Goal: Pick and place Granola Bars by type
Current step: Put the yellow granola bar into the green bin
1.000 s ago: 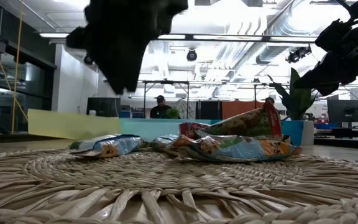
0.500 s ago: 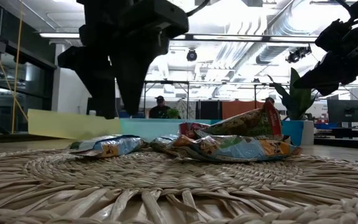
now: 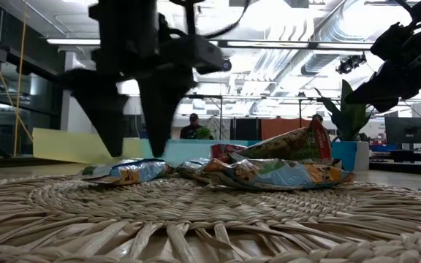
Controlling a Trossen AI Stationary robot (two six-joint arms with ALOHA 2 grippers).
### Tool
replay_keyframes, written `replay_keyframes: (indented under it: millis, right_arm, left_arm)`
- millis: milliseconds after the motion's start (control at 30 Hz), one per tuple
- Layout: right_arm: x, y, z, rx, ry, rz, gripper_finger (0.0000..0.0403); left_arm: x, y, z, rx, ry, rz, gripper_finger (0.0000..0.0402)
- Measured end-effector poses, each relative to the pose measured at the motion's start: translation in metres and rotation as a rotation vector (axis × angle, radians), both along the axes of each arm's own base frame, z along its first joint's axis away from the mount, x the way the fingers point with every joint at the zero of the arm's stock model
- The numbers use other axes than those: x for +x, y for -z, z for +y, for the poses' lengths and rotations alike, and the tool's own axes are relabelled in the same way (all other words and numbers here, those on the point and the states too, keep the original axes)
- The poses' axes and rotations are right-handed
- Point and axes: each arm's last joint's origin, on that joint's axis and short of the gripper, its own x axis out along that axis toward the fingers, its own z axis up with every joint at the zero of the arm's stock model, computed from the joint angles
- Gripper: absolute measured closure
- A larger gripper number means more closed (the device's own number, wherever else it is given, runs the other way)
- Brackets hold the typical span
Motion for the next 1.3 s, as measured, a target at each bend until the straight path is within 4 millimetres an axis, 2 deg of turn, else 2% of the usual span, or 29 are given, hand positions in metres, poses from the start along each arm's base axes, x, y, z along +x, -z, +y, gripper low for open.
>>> replay_keyframes:
  millis: [233, 567, 1000, 1300]
  right_arm:
    - [0.000, 0.000, 0.000, 0.000, 0.000, 0.004, 0.0402]
    - [0.002, 0.002, 0.000, -0.003, 0.007, 0.019, 0.0402]
    - [0.002, 0.004, 0.000, -0.003, 0.007, 0.042, 0.0402]
    - [0.002, 0.004, 0.000, -0.003, 0.007, 0.042, 0.0402]
  left_arm:
    - [0.003, 0.018, 0.001, -0.050, -0.019, 0.049, 0.0129]
    - [0.004, 0.021, 0.001, -0.079, -0.019, 0.038, 0.0135]
    - [0.004, 0.022, 0.000, -0.094, -0.008, 0.041, 0.0249]
    - [0.005, 0.022, -0.001, -0.103, 0.010, 0.040, 0.0287]
